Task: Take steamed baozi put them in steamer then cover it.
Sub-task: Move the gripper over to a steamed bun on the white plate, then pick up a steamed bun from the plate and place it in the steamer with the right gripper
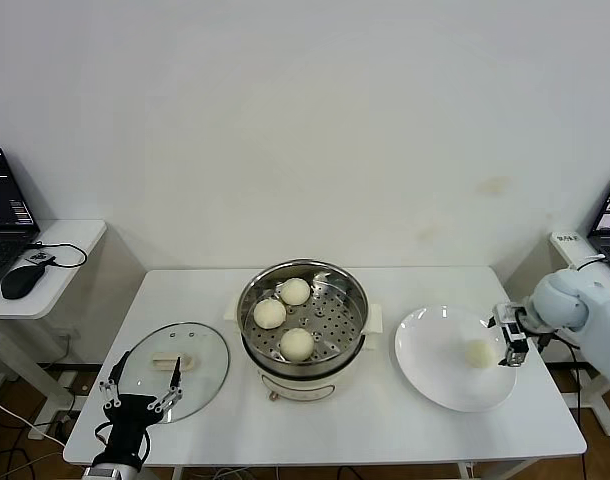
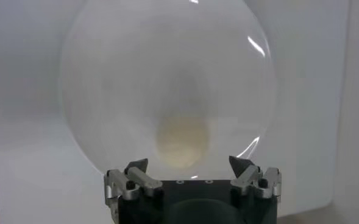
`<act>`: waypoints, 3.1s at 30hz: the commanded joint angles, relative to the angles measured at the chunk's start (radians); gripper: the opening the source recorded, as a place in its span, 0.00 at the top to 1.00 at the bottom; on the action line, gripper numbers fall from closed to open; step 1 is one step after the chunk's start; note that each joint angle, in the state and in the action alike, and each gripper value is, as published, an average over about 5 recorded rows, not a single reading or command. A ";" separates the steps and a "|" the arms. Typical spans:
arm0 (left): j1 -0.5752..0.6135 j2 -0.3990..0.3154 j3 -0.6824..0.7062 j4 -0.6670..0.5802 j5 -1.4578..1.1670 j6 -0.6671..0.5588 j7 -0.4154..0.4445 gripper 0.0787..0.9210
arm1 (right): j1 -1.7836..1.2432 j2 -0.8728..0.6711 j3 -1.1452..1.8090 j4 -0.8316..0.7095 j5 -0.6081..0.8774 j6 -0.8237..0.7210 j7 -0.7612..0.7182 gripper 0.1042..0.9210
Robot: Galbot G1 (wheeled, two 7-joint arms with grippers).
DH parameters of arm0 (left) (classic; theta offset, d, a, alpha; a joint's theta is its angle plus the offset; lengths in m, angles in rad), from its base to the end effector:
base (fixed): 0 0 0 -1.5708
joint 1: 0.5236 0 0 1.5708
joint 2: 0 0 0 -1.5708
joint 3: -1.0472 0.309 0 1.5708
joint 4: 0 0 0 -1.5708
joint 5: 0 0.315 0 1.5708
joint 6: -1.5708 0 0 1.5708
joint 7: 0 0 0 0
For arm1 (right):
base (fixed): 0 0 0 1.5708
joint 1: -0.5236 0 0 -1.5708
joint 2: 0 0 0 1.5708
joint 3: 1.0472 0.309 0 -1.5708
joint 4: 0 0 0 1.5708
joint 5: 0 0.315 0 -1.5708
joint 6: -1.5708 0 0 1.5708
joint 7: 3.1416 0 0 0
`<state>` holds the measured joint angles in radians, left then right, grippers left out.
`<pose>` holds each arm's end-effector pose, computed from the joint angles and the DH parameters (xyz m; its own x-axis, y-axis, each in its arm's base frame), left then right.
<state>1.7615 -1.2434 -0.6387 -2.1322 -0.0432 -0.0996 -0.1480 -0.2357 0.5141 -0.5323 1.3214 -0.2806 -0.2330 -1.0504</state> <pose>0.1189 0.0744 -0.2672 -0.9994 -0.0343 0.0100 -0.0302 0.9594 0.2804 0.4092 -0.2061 -0.1811 -0.2724 0.0420 0.9613 -0.9619 0.0125 -0.2732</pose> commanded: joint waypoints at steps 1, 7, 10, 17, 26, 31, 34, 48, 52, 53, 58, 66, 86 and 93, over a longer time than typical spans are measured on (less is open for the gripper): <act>-0.001 0.000 0.000 0.002 0.000 0.001 0.000 0.12 | -0.066 0.081 0.053 -0.089 -0.039 0.003 0.015 0.12; -0.003 -0.003 0.000 0.004 0.000 0.001 0.000 0.12 | -0.074 0.110 0.060 -0.109 -0.048 0.001 0.016 0.15; -0.003 -0.005 0.000 0.005 0.000 0.001 0.000 0.12 | -0.077 0.115 0.062 -0.115 -0.053 0.000 0.015 0.19; -0.002 -0.010 0.000 0.006 0.001 -0.001 -0.001 0.12 | -0.066 0.120 0.064 -0.117 -0.053 -0.001 0.011 0.29; 0.000 -0.011 -0.003 0.001 0.001 -0.002 -0.002 0.12 | 0.023 0.051 0.012 -0.049 0.012 -0.019 -0.017 0.41; -0.004 -0.010 0.000 -0.001 0.000 -0.001 -0.001 0.12 | 0.203 -0.026 -0.140 0.047 0.145 -0.058 -0.041 0.42; -0.008 -0.010 0.004 -0.004 0.000 0.000 -0.001 0.12 | 0.343 -0.052 -0.229 0.098 0.223 -0.084 -0.045 0.42; -0.016 0.000 0.012 -0.007 -0.001 0.000 -0.001 0.12 | 0.959 0.143 -0.669 0.303 0.651 -0.288 0.033 0.41; -0.018 -0.002 0.008 -0.005 -0.003 -0.002 -0.001 0.12 | 0.965 0.276 -0.703 0.280 0.722 -0.329 0.083 0.41; -0.017 -0.002 0.008 -0.005 -0.003 -0.003 -0.001 0.12 | 0.957 0.304 -0.705 0.273 0.738 -0.338 0.096 0.41; -0.018 -0.006 0.003 -0.004 -0.004 -0.004 -0.001 0.12 | 0.905 0.431 -0.702 0.232 0.801 -0.388 0.153 0.41; -0.023 -0.011 -0.004 -0.004 -0.005 -0.004 -0.002 0.12 | 0.815 0.561 -0.697 0.157 0.814 -0.453 0.207 0.40; -0.024 -0.018 -0.009 -0.004 -0.008 -0.008 -0.002 0.12 | 0.673 0.578 -0.708 0.076 0.664 -0.481 0.204 0.40; -0.028 -0.020 -0.007 -0.004 -0.007 -0.008 -0.002 0.12 | 0.648 0.576 -0.695 0.075 0.659 -0.479 0.215 0.40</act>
<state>1.7338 -1.2630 -0.6465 -2.1361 -0.0516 -0.1070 -0.1499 0.4451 1.0713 -1.2294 1.4098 0.3934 -0.7011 -0.8469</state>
